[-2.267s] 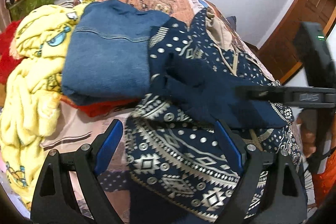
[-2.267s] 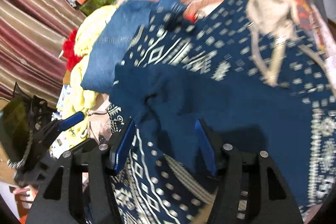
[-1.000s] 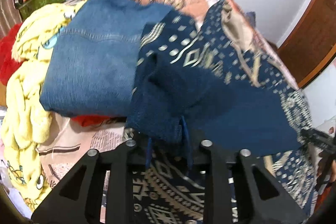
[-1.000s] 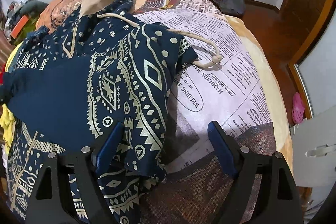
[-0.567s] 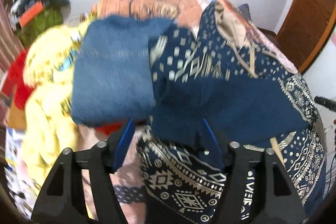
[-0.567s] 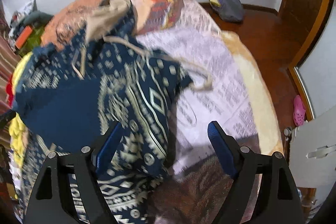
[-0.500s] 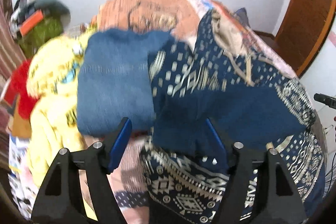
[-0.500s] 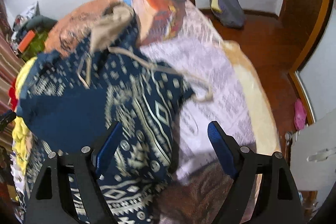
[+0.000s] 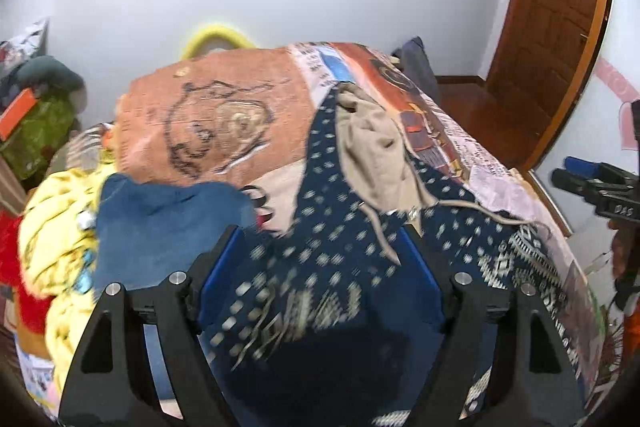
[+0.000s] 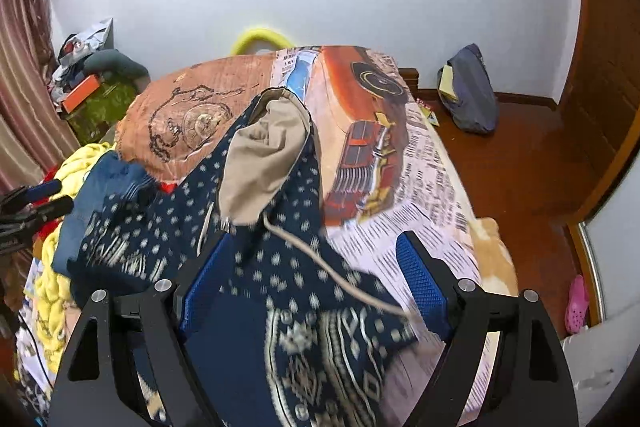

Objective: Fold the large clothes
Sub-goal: 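Release the hoodie with both grippers and move toward the beige hood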

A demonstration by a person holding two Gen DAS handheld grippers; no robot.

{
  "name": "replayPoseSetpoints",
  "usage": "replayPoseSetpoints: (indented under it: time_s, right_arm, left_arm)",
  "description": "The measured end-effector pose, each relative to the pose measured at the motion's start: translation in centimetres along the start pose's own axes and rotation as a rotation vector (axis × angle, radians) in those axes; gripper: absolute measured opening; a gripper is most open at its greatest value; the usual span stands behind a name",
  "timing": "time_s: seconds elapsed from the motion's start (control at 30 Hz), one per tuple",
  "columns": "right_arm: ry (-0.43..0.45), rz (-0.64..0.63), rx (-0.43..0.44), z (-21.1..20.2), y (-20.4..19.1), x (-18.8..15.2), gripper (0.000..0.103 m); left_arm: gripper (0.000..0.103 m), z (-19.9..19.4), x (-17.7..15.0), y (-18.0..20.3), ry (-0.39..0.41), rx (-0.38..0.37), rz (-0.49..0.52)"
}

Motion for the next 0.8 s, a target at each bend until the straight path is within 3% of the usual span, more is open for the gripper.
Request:
replayPoseSetpoints:
  time_s: [0.2,0.4,0.57,0.67,0.77,0.8]
  right_arm:
    - [-0.086,0.047,0.022,6.7,-0.6,-0.1,0.081]
    - [-0.235,0.101,0.032,14.3,-0.9,-2.2,0.081]
    - [-0.305,0.168,0.052,19.0,-0.7,-3.6,0.081]
    - [-0.328,0.205,0.013,21.6,0.4,-4.1,0.081]
    - [-0.342,0.252,-0.012,22.8,1.2,-4.3,0.071]
    - [-0.334,0.265,0.002,23.0,1.2,-4.2,0.061]
  left_arm:
    - [0.077,7.1,0.4,1.4,-0.089,-0.043,-0.026]
    - [0.077,15.3,-1.8,1.5,-0.239,-0.044,-0.110]
    - [0.077,20.5,-2.6,0.2,-0.281,0.053,-0.116]
    - [0.077,22.9,-2.9,-1.2,-0.306,0.139,-0.129]
    - [0.077,23.9,-2.9,-1.7,-0.296,0.147,-0.161]
    - [0.072,24.0,-2.7,-1.7,-0.281,0.147,-0.168]
Point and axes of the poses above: each gripper's, at about its wrist camera, not at the fingertips, and z roughly the way its jaws point, y to its right, x to its top, the point moved 8 cm from there along z, roughly the way its jaws point, and after that the axes turned 14 degrees about y, right-handed, at the moved point
